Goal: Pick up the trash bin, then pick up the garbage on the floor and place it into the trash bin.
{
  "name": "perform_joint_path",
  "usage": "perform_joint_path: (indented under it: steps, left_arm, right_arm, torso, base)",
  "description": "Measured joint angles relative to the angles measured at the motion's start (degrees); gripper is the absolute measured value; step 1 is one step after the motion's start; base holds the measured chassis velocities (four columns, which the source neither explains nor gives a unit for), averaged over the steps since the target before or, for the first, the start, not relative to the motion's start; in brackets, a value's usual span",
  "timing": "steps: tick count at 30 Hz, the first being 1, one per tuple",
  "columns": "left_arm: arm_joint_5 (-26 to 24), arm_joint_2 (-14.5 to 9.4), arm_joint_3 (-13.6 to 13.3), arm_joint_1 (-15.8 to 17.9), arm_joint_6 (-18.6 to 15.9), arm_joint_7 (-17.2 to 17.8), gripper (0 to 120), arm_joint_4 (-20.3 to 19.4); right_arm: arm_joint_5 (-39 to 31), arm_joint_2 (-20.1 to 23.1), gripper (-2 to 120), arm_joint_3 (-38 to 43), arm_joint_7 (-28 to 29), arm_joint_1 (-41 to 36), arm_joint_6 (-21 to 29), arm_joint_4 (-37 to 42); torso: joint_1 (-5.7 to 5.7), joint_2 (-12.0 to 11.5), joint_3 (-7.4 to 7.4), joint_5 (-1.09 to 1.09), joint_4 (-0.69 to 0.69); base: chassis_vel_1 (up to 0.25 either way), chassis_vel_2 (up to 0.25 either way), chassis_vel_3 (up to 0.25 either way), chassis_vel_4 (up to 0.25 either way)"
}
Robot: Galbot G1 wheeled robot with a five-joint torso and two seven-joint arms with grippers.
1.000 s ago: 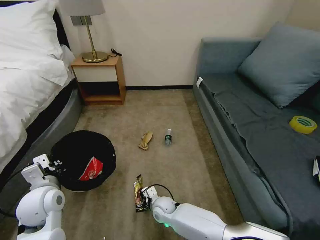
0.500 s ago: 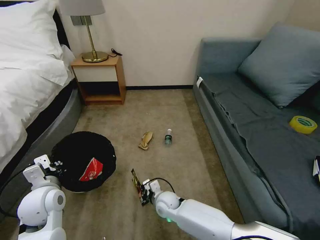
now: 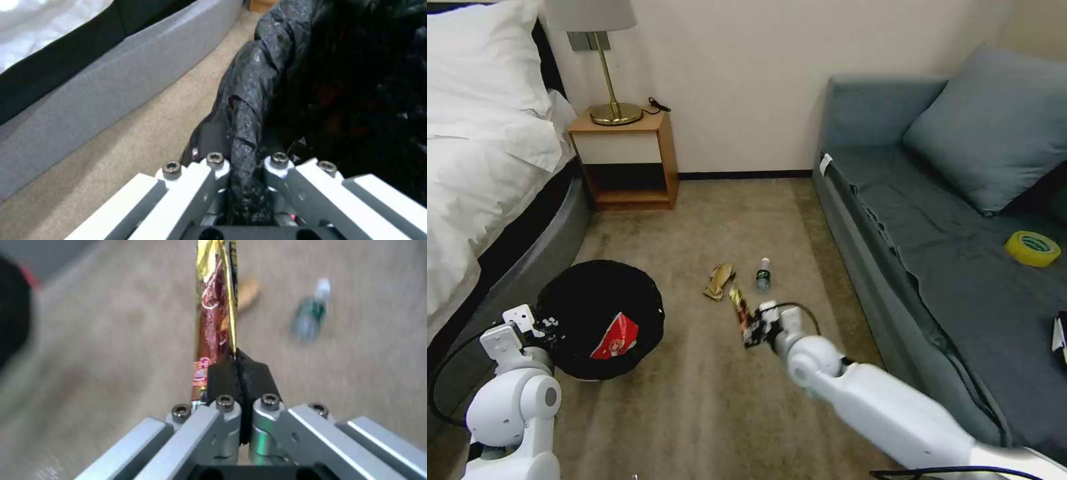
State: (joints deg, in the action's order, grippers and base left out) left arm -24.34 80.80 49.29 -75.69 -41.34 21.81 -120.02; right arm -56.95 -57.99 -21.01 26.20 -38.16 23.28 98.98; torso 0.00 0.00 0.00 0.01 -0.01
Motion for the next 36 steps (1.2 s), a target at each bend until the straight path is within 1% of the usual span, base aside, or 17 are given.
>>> perform_joint_path:
  steps: [2, 4, 5, 7, 9, 10, 11, 14, 15, 17, 19, 25, 28, 32, 34, 35, 36]
  left_arm:
    - [0.0, 0.0, -0.2, 0.0, 0.0, 0.0, 3, 0.2]
    - [0.0, 0.0, -0.4, 0.1, 0.0, 0.0, 3, 0.3]
    - [0.0, 0.0, -0.4, 0.1, 0.0, 0.0, 3, 0.3]
    - [-0.1, 0.0, -0.5, 0.1, 0.1, 0.0, 3, 0.2]
    - [-0.3, 0.0, -0.7, 0.1, 0.0, 0.0, 3, 0.0]
    - [-0.3, 0.0, -0.7, 0.1, 0.0, 0.0, 3, 0.0]
    - [-0.4, 0.2, -0.8, 0.1, 0.0, 0.0, 3, 0.0]
    - [-0.6, 0.6, -1.0, 0.2, 0.0, 0.0, 3, 0.1]
    - [-0.6, 0.6, -1.0, 0.2, 0.0, 0.0, 3, 0.1]
    - [-0.6, 0.9, -1.1, 0.4, 0.0, 0.0, 3, 0.2]
    - [-0.6, 1.1, -1.2, 0.4, 0.0, 0.0, 3, 0.2]
    - [-0.5, 1.8, -1.4, 0.5, -0.1, 0.1, 3, 0.1]
    - [-0.5, 2.4, -1.5, 0.3, -0.1, 0.1, 3, -0.5]
    - [-0.5, 2.8, -1.6, 0.1, -0.1, 0.1, 3, -1.1]
    - [-0.6, 3.1, -1.7, -0.1, -0.1, 0.1, 3, -1.3]
    - [-0.6, 3.1, -1.7, -0.1, -0.1, 0.1, 3, -1.3]
    - [-0.6, 3.2, -1.7, -0.1, -0.1, 0.1, 3, -1.4]
  right_arm:
    - [-2.0, 0.4, 0, 1.2, 1.2, 1.0, 0.7, 4.4]
    - [-4.2, -0.4, 0, 1.5, 2.7, 2.7, 1.4, 8.1]
    - [-4.2, -0.4, 0, 1.5, 2.7, 2.7, 1.4, 8.1]
    - [-5.8, -2.0, 0, 0.5, 3.9, 4.4, 1.7, 10.1]
    - [-7.4, -4.5, 0, -1.4, 5.1, 6.2, 1.8, 11.3]
    - [-7.4, -4.5, 0, -1.4, 5.1, 6.2, 1.8, 11.3]
    - [-8.5, -6.6, 0, -3.0, 5.8, 7.6, 1.8, 11.5]
    - [-9.4, -12.1, 0, -8.1, 6.4, 10.8, 1.4, 10.1]
    - [-9.4, -12.1, 0, -8.1, 6.4, 10.8, 1.4, 10.1]
    - [-9.4, -15.1, 0, -11.0, 6.6, 12.6, 1.2, 8.0]
    - [-9.1, -17.1, 0, -13.5, 6.6, 13.7, 1.1, 6.1]
    - [-7.3, -18.9, 0, -16.9, 6.6, 13.0, 0.8, 4.0]
    - [-4.8, -19.7, 0, -19.3, 6.5, 12.0, 0.1, 1.6]
    - [-4.2, -20.8, 0, -20.1, 6.3, 11.7, -0.3, 0.5]
    - [-4.2, -21.1, 7, -20.1, 6.2, 11.6, -0.3, 0.4]
    - [-4.2, -21.1, 7, -20.1, 6.2, 11.6, -0.3, 0.4]
    - [-4.2, -21.1, 12, -20.1, 6.2, 11.5, -0.3, 0.5]
  torso:
    - [0.0, 0.0, 0.0, 0.0, 0.0]
    - [0.0, 0.0, 0.0, -0.01, 0.0]
    - [0.0, 0.0, 0.0, -0.01, 0.0]
    - [0.0, 0.0, 0.0, -0.01, 0.0]
    - [0.0, 0.0, 0.0, -0.02, 0.01]
    - [0.0, 0.0, 0.0, -0.02, 0.01]
    - [0.0, 0.0, 0.0, -0.02, 0.0]
    - [0.0, 0.0, 0.0, -0.03, 0.02]
    - [0.0, 0.0, 0.0, -0.03, 0.02]
    - [0.0, 0.0, 0.0, -0.03, 0.03]
    - [0.0, 0.0, 0.0, -0.03, 0.02]
    - [0.0, 0.0, 0.0, -0.02, 0.01]
    - [0.0, 0.0, 0.0, -0.02, 0.0]
    - [0.0, 0.0, 0.0, -0.01, 0.01]
    - [0.0, 0.0, 0.0, -0.01, 0.01]
    - [0.0, 0.0, 0.0, -0.01, 0.01]
    - [0.0, 0.0, 0.0, -0.01, 0.01]
  base:
    - [0.0, 0.0, 0.0, 0.0]
    - [0.0, 0.0, 0.0, 0.0]
    - [0.0, 0.0, 0.0, 0.0]
    - [0.0, 0.0, 0.0, 0.0]
    - [0.0, 0.0, 0.0, 0.0]
    - [0.0, 0.0, 0.0, 0.0]
    - [0.0, 0.0, 0.0, 0.0]
    - [0.0, 0.0, 0.0, 0.0]
    - [0.0, 0.0, 0.0, 0.0]
    - [0.0, 0.0, 0.0, 0.0]
    - [0.0, 0.0, 0.0, 0.0]
    - [0.0, 0.0, 0.0, 0.0]
    - [0.0, 0.0, 0.0, 0.0]
    - [0.0, 0.0, 0.0, 0.0]
    - [0.0, 0.0, 0.0, 0.0]
    - [0.0, 0.0, 0.0, 0.0]
    - [0.0, 0.0, 0.0, 0.0]
